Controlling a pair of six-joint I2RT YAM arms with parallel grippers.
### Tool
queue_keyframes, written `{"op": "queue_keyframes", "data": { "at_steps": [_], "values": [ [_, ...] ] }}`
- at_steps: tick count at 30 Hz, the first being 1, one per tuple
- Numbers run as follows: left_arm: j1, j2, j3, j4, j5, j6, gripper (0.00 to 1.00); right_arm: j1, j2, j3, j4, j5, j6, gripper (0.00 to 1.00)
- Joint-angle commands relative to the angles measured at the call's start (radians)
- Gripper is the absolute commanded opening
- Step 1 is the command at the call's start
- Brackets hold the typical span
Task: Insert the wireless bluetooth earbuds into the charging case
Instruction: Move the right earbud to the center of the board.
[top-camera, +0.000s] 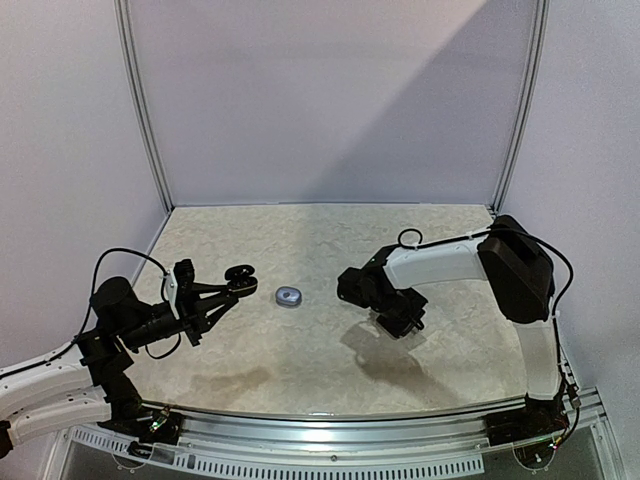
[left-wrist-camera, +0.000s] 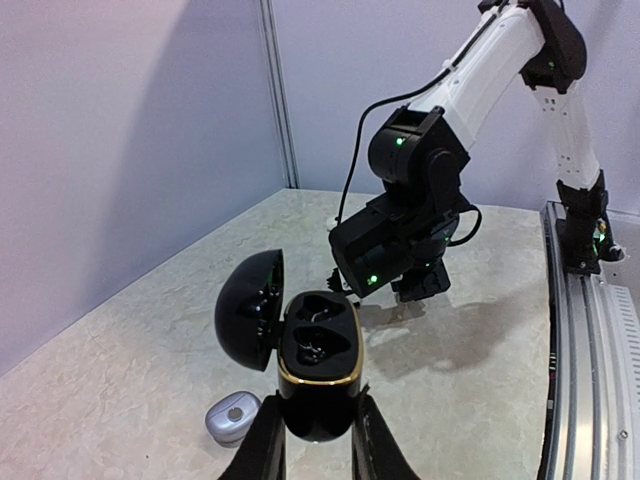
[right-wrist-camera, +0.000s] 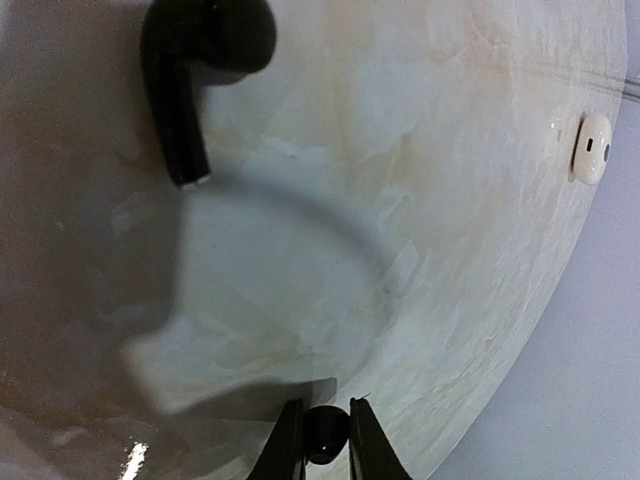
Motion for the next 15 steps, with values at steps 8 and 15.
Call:
{"op": "queue_keyframes", "data": {
  "at_steps": [8, 15],
  "values": [
    [0.013, -0.001, -0.016, -0.013, 0.008, 0.009, 0.00, 0.024, 0.087, 0.025, 0.033, -0.118, 0.037, 0.24],
    [0.013, 0.001, -0.016, -0.015, 0.010, 0.011, 0.00, 0.028, 0.080, 0.035, 0.041, -0.151, 0.050, 0.25]
  ]
}}
